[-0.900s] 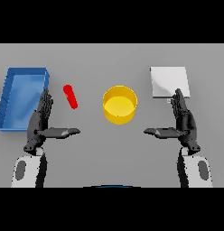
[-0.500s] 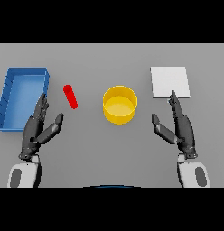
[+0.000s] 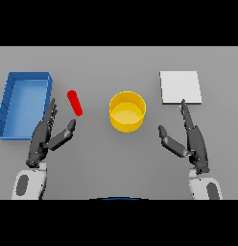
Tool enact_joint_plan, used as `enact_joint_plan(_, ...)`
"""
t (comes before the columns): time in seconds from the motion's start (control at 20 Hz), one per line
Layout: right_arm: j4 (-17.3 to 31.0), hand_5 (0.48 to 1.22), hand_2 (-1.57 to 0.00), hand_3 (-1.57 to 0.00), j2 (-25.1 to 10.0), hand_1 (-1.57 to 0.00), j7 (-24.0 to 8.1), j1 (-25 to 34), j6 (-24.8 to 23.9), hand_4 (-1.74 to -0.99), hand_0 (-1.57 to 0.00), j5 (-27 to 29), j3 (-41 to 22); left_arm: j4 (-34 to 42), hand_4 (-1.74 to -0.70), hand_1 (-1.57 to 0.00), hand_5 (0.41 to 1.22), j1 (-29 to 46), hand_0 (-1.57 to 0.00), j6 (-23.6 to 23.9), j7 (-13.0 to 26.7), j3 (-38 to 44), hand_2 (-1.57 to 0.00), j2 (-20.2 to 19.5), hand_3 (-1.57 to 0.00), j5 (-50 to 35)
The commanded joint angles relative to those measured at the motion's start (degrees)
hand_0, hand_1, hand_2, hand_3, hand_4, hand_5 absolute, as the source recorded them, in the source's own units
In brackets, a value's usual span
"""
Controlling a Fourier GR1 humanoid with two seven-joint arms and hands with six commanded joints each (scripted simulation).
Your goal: Pick up the red beaker and tilt it to pour out 1 green nut into yellow bowl. Pick up the yellow bowl and place it on the metallic measuring scale.
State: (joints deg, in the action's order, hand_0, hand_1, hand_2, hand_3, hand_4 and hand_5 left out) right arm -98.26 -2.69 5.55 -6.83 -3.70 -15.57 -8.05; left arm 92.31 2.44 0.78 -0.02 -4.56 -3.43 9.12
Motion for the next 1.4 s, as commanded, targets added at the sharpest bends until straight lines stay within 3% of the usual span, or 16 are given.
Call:
enact_joint_plan(0.0, 0.26, 0.65, 0.0, 0.0, 0.13, 0.0, 0.34, -0.35, 0.34, -1.143, 0.0, 0.6, 0.09, -1.37, -1.12, 0.0, 0.627, -1.19, 0.0, 0.26, -1.08, -0.08, 0.0, 0.41, 0.0, 0.32)
enact_joint_plan(0.15, 1.16, 0.655, 0.0, 0.0, 1.14, 0.0, 0.18, 0.65, 0.61, -1.182, 0.0, 1.73, 0.19, -7.37, -1.15, 0.0, 0.636, -6.01, 0.0, 1.12, -2.55, 1.5, 0.0, 0.52, 0.0, 0.4)
enact_joint_plan(0.25, 0.92, 0.661, 0.0, 0.0, 0.69, 0.0, 1.99, -0.53, 1.32, -1.204, 0.0, 2.45, 0.37, -11.97, -1.15, 0.0, 0.636, -9.82, 0.0, 2.09, -2.98, 2.54, 0.0, 0.53, 0.0, 0.87)
enact_joint_plan(0.4, 0.73, 0.667, 0.0, 0.0, 0.68, 0.0, 0.56, 0.93, 1.22, -1.229, 0.0, 2.81, 0.75, -16.97, -1.15, 0.0, 0.629, -13.37, 0.0, 2.26, -4.36, 3.49, 0.0, 0.55, 0.0, 0.85)
enact_joint_plan(0.45, 0.64, 0.666, 0.0, 0.0, 0.45, 0.0, 1.51, 0.19, 1.38, -1.23, 0.0, 2.79, 0.73, -18.91, -1.16, 0.0, 0.631, -14.52, 0.0, 2.55, -4.96, 3.83, 0.0, 1.0, 0.0, 0.77)
enact_joint_plan(0.95, -0.12, 0.69, 0.0, 0.0, 0.38, 0.0, -0.26, 0.42, 1.93, -1.264, 0.0, 3.47, 0.83, -34.51, -1.26, 0.0, 0.664, -25.9, 0.0, 5.79, -11.64, 5.84, 0.0, 1.6, 0.0, 3.25)
enact_joint_plan(1.2, 0.64, 0.691, 0.0, 0.0, 0.31, 0.0, 1.7, 0.11, 1.82, -1.265, 0.0, 3.19, 0.83, -40.51, -1.27, 0.0, 0.692, -29.92, 0.0, 6.62, -14.11, 7.16, 0.0, 1.58, 0.0, 3.38)
enact_joint_plan(1.3, 0.11, 0.691, 0.0, 0.0, 0.08, 0.0, 1.16, 0.24, 1.16, -1.255, 0.0, 2.83, 1.2, -41.56, -1.32, -0.14, 0.741, -30.78, -0.09, 8.27, -16.03, 7.94, -0.15, 2.22, -0.05, 3.25)
enact_joint_plan(1.35, 0.09, 0.69, 0.0, 0.0, -0.07, 0.0, 1.33, 0.16, 1.27, -1.252, 0.0, 2.66, 1.08, -42.19, -1.35, -0.36, 0.77, -31.35, -0.32, 9.29, -16.28, 8.53, -0.36, 2.83, -0.22, 2.92)
